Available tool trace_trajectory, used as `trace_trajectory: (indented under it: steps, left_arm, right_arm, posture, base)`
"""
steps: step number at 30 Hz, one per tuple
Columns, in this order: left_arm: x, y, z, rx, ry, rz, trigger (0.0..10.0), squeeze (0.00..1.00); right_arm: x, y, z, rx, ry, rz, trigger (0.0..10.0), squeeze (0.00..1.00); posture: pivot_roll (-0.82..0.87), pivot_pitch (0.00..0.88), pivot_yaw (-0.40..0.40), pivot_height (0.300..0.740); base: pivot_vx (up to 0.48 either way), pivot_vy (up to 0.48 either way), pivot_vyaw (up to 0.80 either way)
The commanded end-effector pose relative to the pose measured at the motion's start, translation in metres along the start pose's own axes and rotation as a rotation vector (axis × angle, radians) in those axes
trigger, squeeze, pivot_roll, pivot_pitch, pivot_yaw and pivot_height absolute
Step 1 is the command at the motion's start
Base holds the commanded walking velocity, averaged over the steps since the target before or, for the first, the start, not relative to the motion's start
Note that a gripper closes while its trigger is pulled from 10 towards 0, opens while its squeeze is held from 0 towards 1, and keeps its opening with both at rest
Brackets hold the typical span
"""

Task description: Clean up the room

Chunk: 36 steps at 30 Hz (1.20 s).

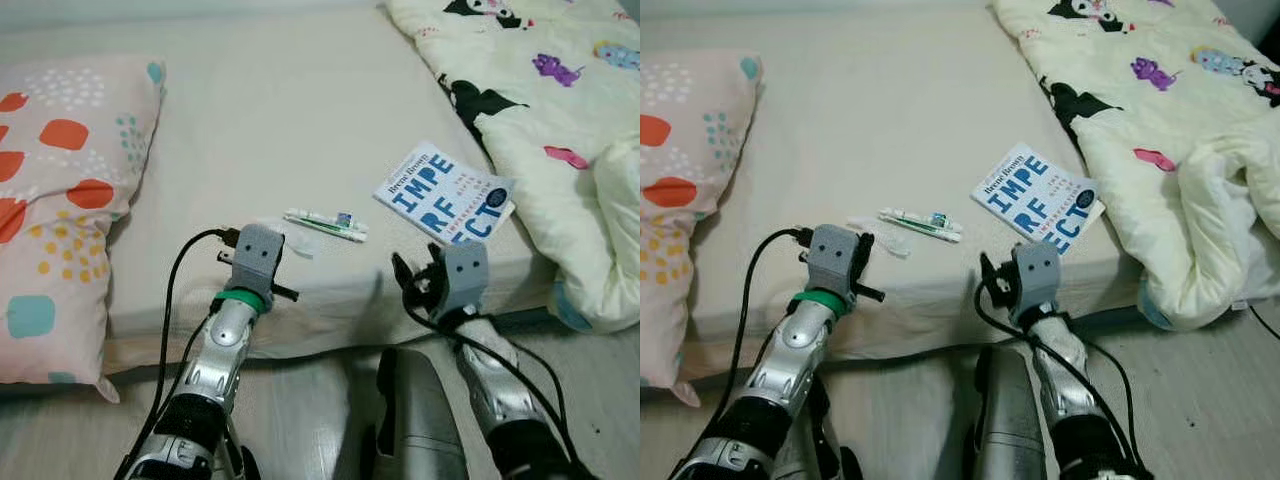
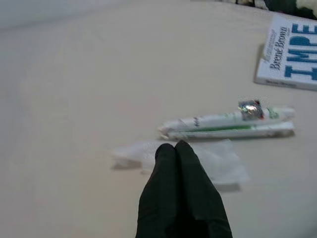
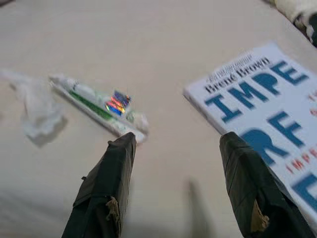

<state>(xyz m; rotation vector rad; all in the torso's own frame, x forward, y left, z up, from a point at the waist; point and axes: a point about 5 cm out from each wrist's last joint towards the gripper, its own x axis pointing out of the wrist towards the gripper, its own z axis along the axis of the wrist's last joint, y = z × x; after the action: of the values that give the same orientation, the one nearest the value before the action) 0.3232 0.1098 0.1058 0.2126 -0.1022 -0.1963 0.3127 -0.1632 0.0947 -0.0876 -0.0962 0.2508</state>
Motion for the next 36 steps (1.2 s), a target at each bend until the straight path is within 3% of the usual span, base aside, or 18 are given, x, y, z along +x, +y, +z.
trace_trajectory:
  steps: [1, 4, 8, 9, 12, 13, 14, 15, 17, 18, 19, 20, 21, 25, 26, 28, 32, 36]
  left_arm:
    - [-0.003, -0.004, -0.002, 0.039, 0.009, -0.016, 10.0, 0.00]
    - [0.003, -0.016, 0.001, 0.114, 0.029, -0.031, 10.0, 0.00]
    - [0.002, -0.023, 0.002, 0.104, 0.038, -0.048, 10.0, 0.00]
    - [0.001, -0.023, 0.005, 0.101, 0.032, -0.045, 10.0, 0.38]
    - [0.000, -0.023, 0.007, 0.100, 0.030, -0.041, 10.0, 0.38]
    - [-0.002, -0.019, 0.008, 0.100, 0.026, -0.027, 10.0, 0.85]
    - [-0.005, -0.015, 0.010, 0.097, 0.026, -0.010, 10.0, 1.00]
    - [-0.011, -0.008, 0.011, 0.093, 0.025, 0.017, 10.0, 1.00]
    - [-0.018, 0.001, 0.013, 0.089, 0.023, 0.047, 10.0, 1.00]
    - [-0.022, 0.004, 0.015, 0.089, 0.019, 0.055, 10.0, 1.00]
    - [-0.026, 0.005, 0.017, 0.089, 0.016, 0.058, 10.0, 0.86]
    - [-0.026, 0.005, 0.017, 0.089, 0.016, 0.058, 10.0, 0.86]
    - [-0.029, 0.007, 0.019, 0.079, 0.012, 0.059, 10.0, 0.00]
    - [-0.034, 0.009, 0.023, 0.071, 0.004, 0.062, 10.0, 0.00]
    - [-0.036, 0.009, 0.027, 0.072, -0.001, 0.064, 10.0, 0.00]
    - [-0.038, 0.010, 0.030, 0.072, -0.005, 0.066, 10.0, 0.00]
    - [-0.047, 0.013, 0.039, 0.052, 0.008, 0.082, 10.0, 0.00]
    - [-0.050, 0.014, 0.040, 0.056, 0.015, 0.083, 10.0, 0.00]
  right_arm:
    - [0.000, 0.000, -0.004, 0.027, 0.025, 0.002, 10.0, 0.00]
    - [0.014, -0.001, -0.001, 0.065, 0.043, 0.029, 10.0, 0.00]
    - [0.021, 0.000, -0.001, 0.053, 0.062, 0.051, 10.0, 0.00]
    - [0.027, 0.003, 0.001, 0.046, 0.071, 0.083, 10.0, 0.00]
    - [0.031, 0.005, 0.002, 0.041, 0.077, 0.107, 10.0, 0.00]
    - [0.035, 0.007, 0.003, 0.037, 0.086, 0.134, 10.0, 0.00]
    - [0.039, 0.009, 0.004, 0.034, 0.094, 0.156, 10.0, 0.00]
    - [0.044, 0.011, 0.005, 0.027, 0.114, 0.179, 10.0, 0.53]
    - [0.049, 0.014, 0.006, 0.018, 0.135, 0.202, 10.0, 0.53]
    - [0.052, 0.014, 0.007, 0.010, 0.146, 0.208, 10.0, 1.00]
    - [0.053, 0.013, 0.007, 0.005, 0.150, 0.210, 10.0, 1.00]
    - [0.053, 0.013, 0.007, 0.005, 0.150, 0.210, 10.0, 1.00]
    - [0.055, 0.012, 0.009, -0.014, 0.153, 0.211, 10.0, 1.00]
    - [0.059, 0.011, 0.012, -0.045, 0.153, 0.214, 10.0, 1.00]
    - [0.061, 0.011, 0.015, -0.061, 0.155, 0.234, 10.0, 0.00]
    - [0.063, 0.011, 0.017, -0.072, 0.156, 0.249, 10.0, 0.00]
    - [0.070, 0.006, 0.022, -0.273, 0.188, 0.260, 10.0, 0.00]
    - [0.072, -0.001, 0.026, -0.345, 0.196, 0.229, 10.0, 0.00]
  posture:
    - [-0.07, 0.092, 0.011, 0.495]
    - [-0.05, 0.104, 0.014, 0.495]
    - [-0.03, 0.115, 0.005, 0.495]
    - [0.01, 0.147, -0.013, 0.495]
    - [0.01, 0.147, -0.013, 0.495]
    - [0.04, 0.166, -0.024, 0.495]
    - [0.06, 0.176, -0.029, 0.495]
    - [0.08, 0.194, -0.035, 0.495]
    - [0.09, 0.198, -0.036, 0.495]
    - [0.11, 0.214, -0.041, 0.495]
    - [0.12, 0.217, -0.041, 0.495]
    - [0.12, 0.217, -0.041, 0.495]
    - [0.13, 0.226, -0.042, 0.495]
    - [0.13, 0.239, -0.043, 0.495]
    - [0.15, 0.263, -0.046, 0.495]
    - [0.15, 0.266, -0.046, 0.495]
    - [0.17, 0.287, -0.046, 0.495]
    - [0.18, 0.296, -0.044, 0.495]
  base:
    - [0.000, 0.000, 0.00]
    - [0.000, 0.000, 0.00]
    - [0.000, 0.000, 0.00]
    - [0.000, 0.000, 0.00]
    - [0.000, 0.000, 0.00]
    - [0.000, 0.000, 0.00]
    - [0.000, 0.000, 0.00]
    - [0.000, 0.000, 0.00]
    - [0.000, 0.000, 0.00]
    - [0.000, 0.000, 0.00]
    - [0.000, 0.000, 0.00]
    - [0.000, 0.000, 0.00]
    - [0.000, 0.000, 0.00]
    - [0.000, 0.000, 0.00]
    - [0.000, 0.000, 0.00]
    - [0.000, 0.000, 0.00]
    - [0.000, 0.000, 0.00]
    - [0.000, 0.000, 0.00]
